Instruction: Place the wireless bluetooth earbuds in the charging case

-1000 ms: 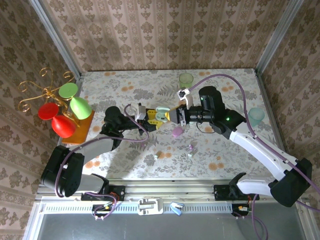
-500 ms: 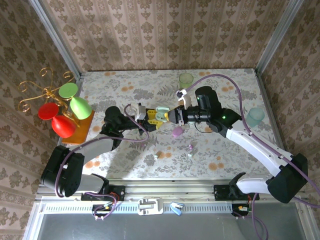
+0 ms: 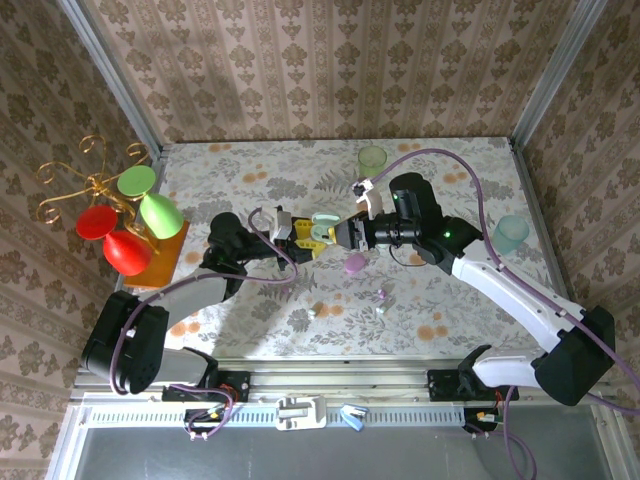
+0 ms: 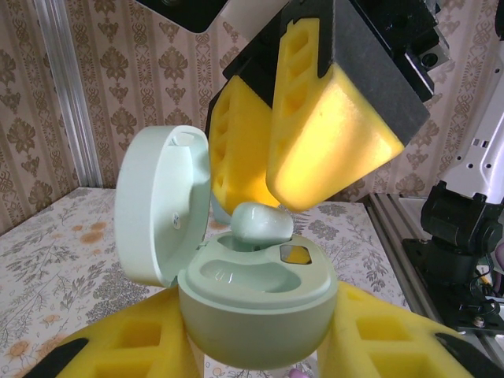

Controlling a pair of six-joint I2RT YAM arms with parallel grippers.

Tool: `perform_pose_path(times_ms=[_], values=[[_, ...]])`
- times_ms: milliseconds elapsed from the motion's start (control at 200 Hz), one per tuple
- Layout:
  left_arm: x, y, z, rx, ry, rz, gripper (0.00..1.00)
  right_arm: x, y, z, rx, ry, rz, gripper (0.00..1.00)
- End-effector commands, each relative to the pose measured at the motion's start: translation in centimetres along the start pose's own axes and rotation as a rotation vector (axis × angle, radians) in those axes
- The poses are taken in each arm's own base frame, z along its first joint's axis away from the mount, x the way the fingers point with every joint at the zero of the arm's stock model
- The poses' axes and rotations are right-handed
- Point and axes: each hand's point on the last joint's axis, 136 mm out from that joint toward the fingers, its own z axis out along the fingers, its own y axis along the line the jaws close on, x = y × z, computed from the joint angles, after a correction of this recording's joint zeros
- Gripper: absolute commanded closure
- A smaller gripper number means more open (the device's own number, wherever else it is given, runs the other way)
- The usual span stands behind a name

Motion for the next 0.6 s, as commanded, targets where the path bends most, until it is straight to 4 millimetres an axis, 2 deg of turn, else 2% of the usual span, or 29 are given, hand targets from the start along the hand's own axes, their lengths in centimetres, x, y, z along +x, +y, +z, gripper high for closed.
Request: perform_pose_path(times_ms=[0, 190, 375, 495, 595], values=[[-1.8, -0.4, 0.3, 0.026, -0.030, 0.062, 0.70, -0.7, 0.2, -0.2, 0.015, -0.015, -0.015, 0.69], [-1.6, -0.2, 0.2, 0.023, -0.027, 0.062, 0.70, -1.3, 0.8, -1.5, 0.021, -0.058, -0.034, 0.56], [-1.6, 0.0, 0.1, 0.010, -0.027, 0.063, 0.70, -1.3, 1.0, -4.5, 0.051, -0.159, -0.078, 0.43], [-1.4, 0.2, 0.0, 0.002, -0.024, 0.059, 0.70, -0.3, -0.9, -6.5, 0.155, -0.217, -0.061, 0.40], [-1.3, 0.2, -0.1, 0.002, -0.023, 0.058, 0.70, 1.3, -4.2, -8.1, 0.289, -0.239, 0.041, 0.40]])
